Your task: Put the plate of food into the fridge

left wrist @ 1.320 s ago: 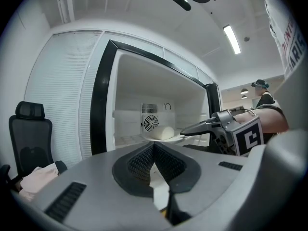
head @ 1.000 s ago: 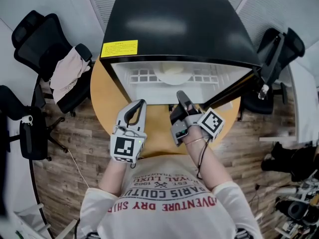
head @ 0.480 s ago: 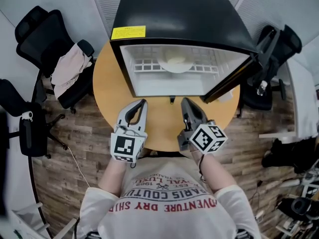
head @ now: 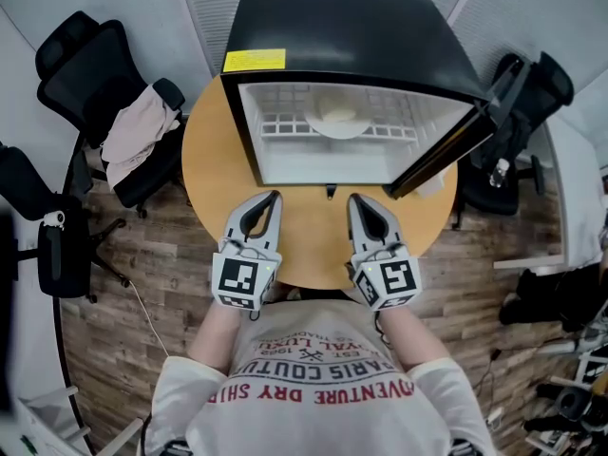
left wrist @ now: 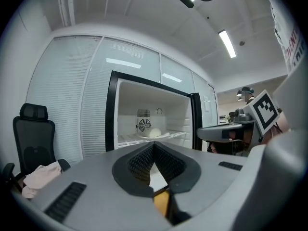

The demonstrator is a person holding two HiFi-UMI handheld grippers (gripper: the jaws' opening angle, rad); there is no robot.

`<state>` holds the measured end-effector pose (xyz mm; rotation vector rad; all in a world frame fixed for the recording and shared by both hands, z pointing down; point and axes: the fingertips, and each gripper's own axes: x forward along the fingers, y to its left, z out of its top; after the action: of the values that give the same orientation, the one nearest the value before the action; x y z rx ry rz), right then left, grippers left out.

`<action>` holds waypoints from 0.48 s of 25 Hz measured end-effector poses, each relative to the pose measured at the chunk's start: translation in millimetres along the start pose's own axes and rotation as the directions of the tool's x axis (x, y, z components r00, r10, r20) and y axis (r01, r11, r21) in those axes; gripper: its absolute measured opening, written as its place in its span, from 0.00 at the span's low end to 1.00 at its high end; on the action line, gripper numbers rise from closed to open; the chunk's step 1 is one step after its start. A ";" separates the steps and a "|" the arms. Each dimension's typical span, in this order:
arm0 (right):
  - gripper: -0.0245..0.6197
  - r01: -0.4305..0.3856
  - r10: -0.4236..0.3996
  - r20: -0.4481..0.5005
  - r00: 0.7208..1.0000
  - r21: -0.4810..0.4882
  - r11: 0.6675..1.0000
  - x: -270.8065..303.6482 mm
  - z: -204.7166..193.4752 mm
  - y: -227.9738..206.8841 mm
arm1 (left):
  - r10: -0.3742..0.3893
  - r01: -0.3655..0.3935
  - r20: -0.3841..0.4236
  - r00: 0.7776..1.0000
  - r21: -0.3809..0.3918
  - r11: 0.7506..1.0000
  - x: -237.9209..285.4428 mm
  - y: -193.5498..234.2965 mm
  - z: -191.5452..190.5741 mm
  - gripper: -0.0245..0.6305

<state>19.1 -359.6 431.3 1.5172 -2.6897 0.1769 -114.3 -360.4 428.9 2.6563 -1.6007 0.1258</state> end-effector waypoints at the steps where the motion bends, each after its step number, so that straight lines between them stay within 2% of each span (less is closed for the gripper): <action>1: 0.08 0.006 -0.007 -0.006 1.000 -0.032 0.999 0.1 -0.3 0.8 | -0.001 0.001 0.002 1.000 0.000 1.000 0.5 0.2 0.7 0.09; 8: 0.08 0.003 -0.009 -0.056 0.998 -0.107 0.994 7.1 -5.6 2.2 | 0.002 -0.002 0.016 1.000 0.004 1.000 3.5 4.9 6.0 0.09; 12: 0.08 0.004 -0.009 -0.052 0.999 -0.084 0.996 10.6 -3.0 1.0 | 0.007 -0.007 0.018 1.000 -0.002 1.000 5.0 9.3 7.4 0.09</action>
<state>12.7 -367.8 435.2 1.4764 -2.6161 0.1004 -119.9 -369.7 422.0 2.6577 -1.6146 0.1010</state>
